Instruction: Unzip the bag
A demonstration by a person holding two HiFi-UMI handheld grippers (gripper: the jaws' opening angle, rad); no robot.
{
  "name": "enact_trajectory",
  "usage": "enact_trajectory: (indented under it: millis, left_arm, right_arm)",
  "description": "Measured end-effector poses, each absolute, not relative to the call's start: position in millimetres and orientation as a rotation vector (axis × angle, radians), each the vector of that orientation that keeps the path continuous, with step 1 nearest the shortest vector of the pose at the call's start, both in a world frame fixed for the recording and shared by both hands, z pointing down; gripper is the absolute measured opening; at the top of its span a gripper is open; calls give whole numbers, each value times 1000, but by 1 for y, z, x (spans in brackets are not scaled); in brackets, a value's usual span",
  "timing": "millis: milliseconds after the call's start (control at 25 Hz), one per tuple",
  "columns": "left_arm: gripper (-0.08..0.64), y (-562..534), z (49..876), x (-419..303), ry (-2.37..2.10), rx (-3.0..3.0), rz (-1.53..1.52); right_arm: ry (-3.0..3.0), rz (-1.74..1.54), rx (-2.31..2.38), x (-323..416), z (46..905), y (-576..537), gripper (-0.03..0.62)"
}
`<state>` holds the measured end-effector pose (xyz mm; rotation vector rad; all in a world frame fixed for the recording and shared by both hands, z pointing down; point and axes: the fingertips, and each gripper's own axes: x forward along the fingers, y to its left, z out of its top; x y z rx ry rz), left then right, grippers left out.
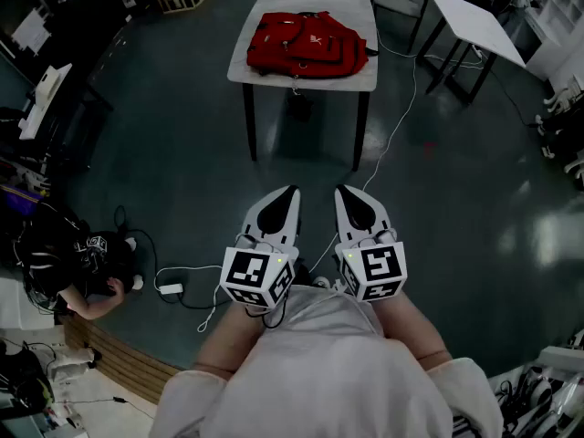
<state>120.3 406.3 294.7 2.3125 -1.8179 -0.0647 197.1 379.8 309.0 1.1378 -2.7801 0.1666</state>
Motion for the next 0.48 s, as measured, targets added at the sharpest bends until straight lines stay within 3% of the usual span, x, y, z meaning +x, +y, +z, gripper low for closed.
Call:
enact_trajectory:
  millis: [480]
  left_arm:
    - [20,404,304,123,-1816,2287,-59]
  right_arm:
    - [-2768,213,1142,202,319,379,26]
